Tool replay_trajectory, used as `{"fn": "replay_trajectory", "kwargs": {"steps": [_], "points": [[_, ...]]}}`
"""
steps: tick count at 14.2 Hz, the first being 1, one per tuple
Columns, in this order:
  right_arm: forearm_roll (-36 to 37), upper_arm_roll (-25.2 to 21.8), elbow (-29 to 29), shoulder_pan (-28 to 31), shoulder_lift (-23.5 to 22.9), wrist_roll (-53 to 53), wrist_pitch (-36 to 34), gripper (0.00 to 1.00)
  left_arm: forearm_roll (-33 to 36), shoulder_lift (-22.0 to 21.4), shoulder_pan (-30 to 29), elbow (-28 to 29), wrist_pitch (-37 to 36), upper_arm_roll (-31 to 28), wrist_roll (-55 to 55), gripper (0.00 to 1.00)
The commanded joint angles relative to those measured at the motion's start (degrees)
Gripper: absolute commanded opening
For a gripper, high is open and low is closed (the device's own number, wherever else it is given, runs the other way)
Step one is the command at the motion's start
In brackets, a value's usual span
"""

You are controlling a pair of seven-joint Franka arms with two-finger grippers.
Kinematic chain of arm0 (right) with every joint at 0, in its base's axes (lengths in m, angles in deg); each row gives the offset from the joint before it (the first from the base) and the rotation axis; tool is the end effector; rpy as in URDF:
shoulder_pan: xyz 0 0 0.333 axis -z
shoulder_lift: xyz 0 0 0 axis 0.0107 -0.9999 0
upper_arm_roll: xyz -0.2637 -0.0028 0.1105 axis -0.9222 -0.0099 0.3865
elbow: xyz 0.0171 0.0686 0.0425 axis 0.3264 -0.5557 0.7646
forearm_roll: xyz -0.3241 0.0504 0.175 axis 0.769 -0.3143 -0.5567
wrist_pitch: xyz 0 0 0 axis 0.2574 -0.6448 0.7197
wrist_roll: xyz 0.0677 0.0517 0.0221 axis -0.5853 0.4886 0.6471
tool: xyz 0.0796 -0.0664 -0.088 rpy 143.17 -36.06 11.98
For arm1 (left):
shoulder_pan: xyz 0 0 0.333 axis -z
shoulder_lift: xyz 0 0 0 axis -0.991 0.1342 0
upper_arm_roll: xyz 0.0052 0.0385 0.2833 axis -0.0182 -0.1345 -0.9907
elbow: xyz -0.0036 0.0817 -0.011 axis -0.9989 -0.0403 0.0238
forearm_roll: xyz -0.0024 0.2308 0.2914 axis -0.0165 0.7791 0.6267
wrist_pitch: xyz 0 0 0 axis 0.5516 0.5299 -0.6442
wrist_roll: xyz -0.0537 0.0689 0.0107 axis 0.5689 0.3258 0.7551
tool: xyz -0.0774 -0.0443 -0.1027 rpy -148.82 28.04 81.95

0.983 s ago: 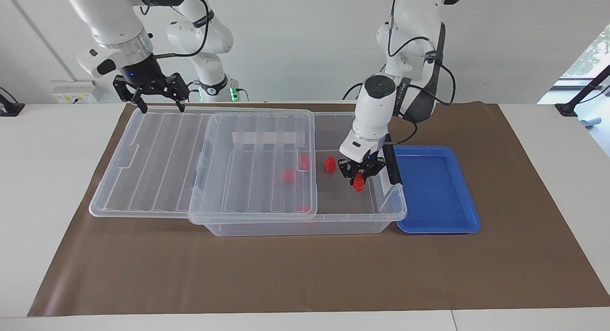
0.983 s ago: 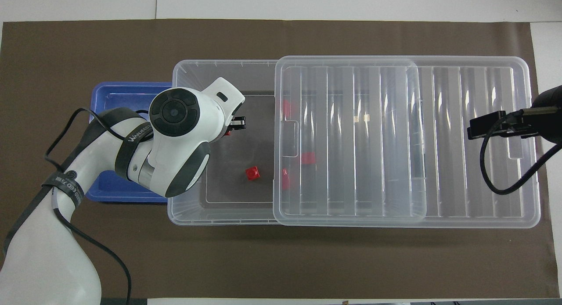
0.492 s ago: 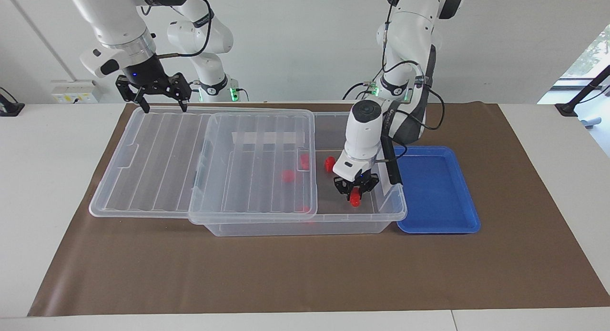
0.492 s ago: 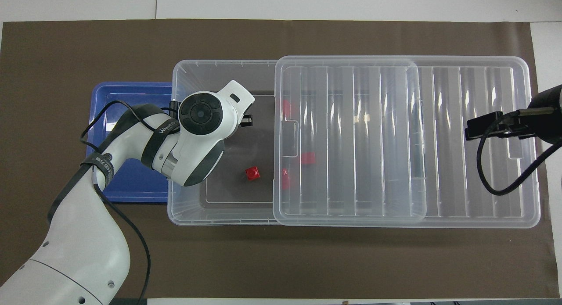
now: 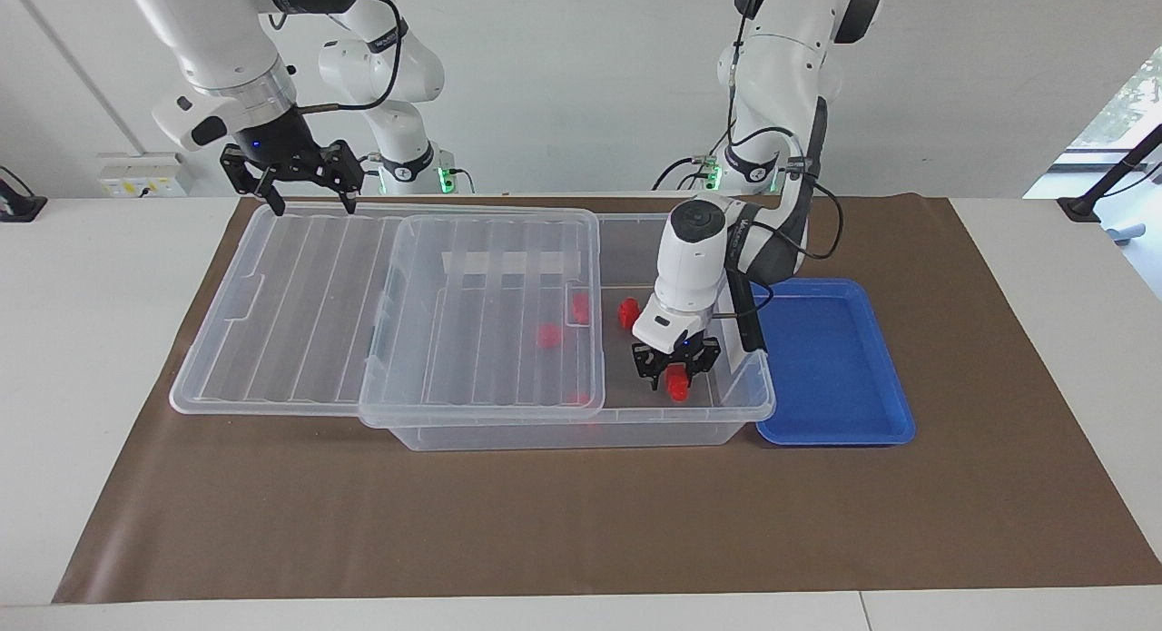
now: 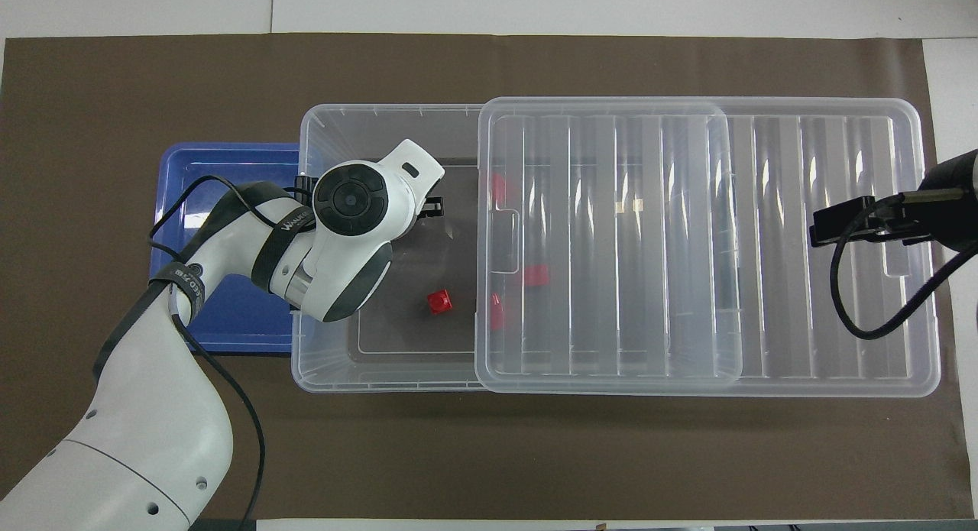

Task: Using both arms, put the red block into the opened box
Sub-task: 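Carry the red block with the left gripper over the opened box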

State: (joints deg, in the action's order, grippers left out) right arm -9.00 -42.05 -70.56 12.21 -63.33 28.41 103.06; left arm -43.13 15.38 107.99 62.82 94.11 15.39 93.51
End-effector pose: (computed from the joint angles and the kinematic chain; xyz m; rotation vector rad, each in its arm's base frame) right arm 0.5076 0.0296 0.5695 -3.1235 0.0135 0.0565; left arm 0.5428 -0.3172 0.2766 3.1252 -0.0262 0.2912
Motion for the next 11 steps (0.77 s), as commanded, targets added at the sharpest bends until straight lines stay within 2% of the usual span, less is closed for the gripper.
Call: {"fn": "replay_trajectory", "kwargs": {"steps": [1,5,6,8,9,11], "points": [[-0.1,0.1,-1.2,1.1,1.1,-0.5,-0.5,1.00,1.3,-2.4,0.2,0.4,-0.3,-0.3,1.3,1.00],[-0.1,0.1,-2.3,1.9,1.6,0.6,0.0,1.00,1.1,-7.8,0.8,0.8,-5.0,-0.3,1.2,1.00],[-0.1,-0.2,-2.7,2.2,1.7,3.1,0.2,0.82,1.1,-9.7,0.8,0.8,-7.3,-0.3,1.0,1.00],[-0.1,-0.2,-3.1,4.8,1.7,7.7,1.0,0.16,1.1,-13.1,0.4,0.8,-11.8,-0.3,0.4,1.00],[-0.1,-0.2,-4.3,6.8,1.8,9.1,2.5,0.00,1.1,-14.3,0.3,0.8,-13.9,-0.3,0.1,1.00],[-0.1,-0.2,-6.9,11.1,2.4,15.6,6.1,0.00,0.1,-16.8,-0.3,0.8,-17.2,-0.4,-2.6,1.00]]}}
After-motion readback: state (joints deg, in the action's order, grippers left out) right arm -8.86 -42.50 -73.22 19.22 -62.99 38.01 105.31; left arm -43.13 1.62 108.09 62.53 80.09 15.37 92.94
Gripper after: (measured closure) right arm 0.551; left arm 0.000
